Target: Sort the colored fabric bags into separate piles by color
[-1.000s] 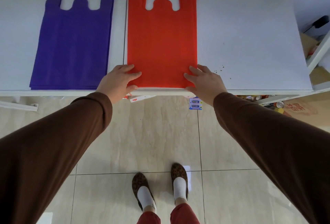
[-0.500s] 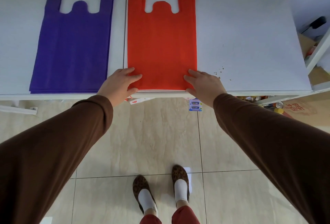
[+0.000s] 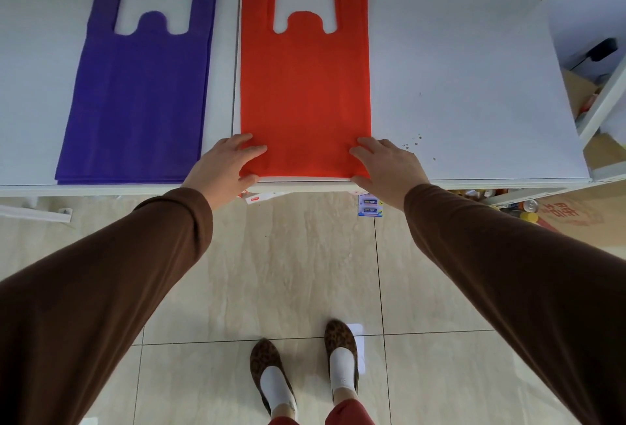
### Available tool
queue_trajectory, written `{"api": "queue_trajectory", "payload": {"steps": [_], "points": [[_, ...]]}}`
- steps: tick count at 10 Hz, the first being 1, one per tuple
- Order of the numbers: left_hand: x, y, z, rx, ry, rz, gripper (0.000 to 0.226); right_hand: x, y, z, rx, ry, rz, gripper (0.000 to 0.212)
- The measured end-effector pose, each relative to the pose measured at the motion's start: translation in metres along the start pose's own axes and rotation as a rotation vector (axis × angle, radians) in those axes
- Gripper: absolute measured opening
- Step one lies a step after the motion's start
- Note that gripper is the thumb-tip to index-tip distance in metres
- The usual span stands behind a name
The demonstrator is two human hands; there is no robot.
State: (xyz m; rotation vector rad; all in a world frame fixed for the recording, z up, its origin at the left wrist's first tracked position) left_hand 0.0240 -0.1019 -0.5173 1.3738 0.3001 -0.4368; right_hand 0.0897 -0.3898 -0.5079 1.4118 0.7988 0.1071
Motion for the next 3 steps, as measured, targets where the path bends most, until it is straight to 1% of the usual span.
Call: {"api": "queue_trajectory", "payload": {"steps": [2,3], "points": [[0.001,0.003,0.001,-0.017,-0.002,-0.007,0.059,0.002,0.003,0.001,0.043,0.021,-0.014,0.051],[-0.009,0.005,0.002,0.007,0.033,-0.006,0.065,-0.006,0.007,0.002,0.046,-0.001,-0.013,0.054]]}}
Point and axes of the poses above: each hand's wrist, its own x-axis towards the middle knuckle, its own y-axis out of the back of the hand, z = x × y, the point moved 3 cm from there along x, towards the middle knuckle, and after that the axes turned 9 degrees about -z, right-handed, at the moved point
